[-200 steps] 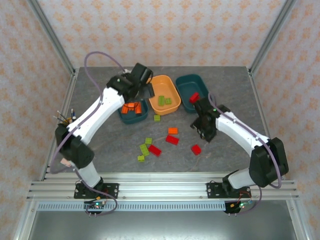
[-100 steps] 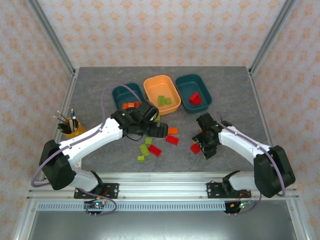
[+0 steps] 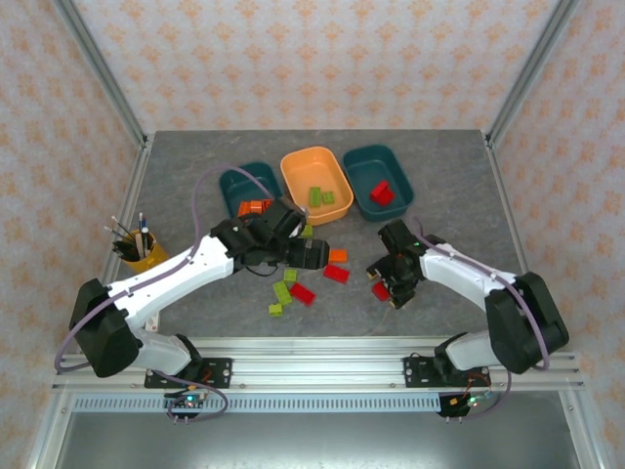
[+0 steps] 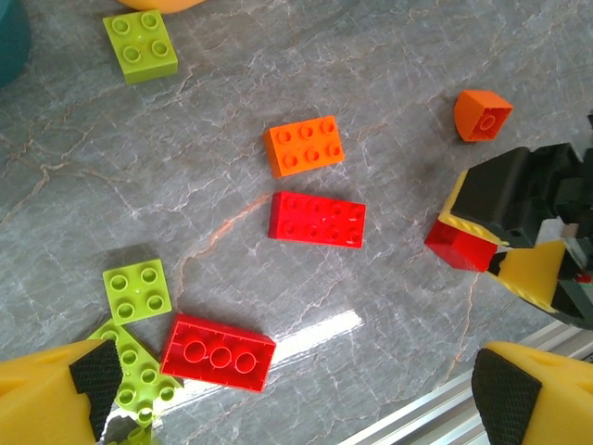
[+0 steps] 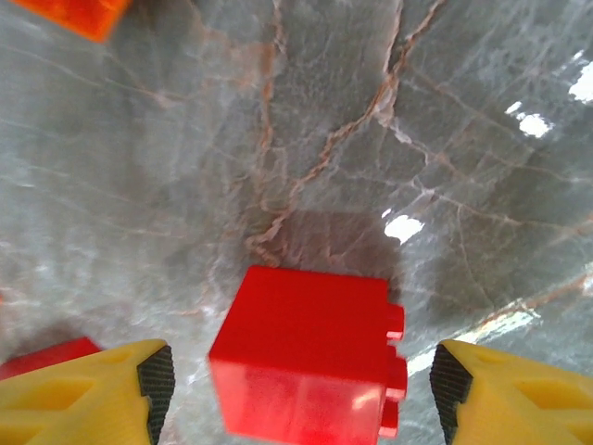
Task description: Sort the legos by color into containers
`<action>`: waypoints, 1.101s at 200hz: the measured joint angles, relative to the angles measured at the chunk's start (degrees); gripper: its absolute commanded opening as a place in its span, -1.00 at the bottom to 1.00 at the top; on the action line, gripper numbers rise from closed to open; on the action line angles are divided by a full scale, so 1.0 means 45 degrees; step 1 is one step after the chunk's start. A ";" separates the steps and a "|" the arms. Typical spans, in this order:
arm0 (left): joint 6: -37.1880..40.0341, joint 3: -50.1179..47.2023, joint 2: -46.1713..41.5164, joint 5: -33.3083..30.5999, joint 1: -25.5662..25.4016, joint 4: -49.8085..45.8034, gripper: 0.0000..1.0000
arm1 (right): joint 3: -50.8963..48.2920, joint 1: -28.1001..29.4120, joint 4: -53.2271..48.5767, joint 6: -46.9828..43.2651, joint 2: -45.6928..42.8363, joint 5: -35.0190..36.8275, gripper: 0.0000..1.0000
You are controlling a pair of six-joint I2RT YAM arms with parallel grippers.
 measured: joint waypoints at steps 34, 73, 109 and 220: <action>-0.0039 -0.0301 -0.0607 0.0151 -0.0005 0.0306 0.99 | -0.0102 0.0000 0.0340 -0.0549 0.0345 -0.0121 0.01; -0.0248 -0.0491 -0.0835 0.0170 -0.0005 0.0578 0.98 | 0.0034 -0.0005 0.0379 -0.0952 0.0423 -0.0063 -0.28; -0.0515 -0.0398 -0.0894 0.0136 0.0000 0.0578 0.98 | 0.2079 -0.0044 -0.1263 -0.2142 0.0204 0.1379 -0.29; -0.0661 0.3789 0.1141 0.0821 0.2307 0.0529 0.99 | 1.3255 -0.2521 -0.2667 -0.5858 0.7145 0.2283 -0.27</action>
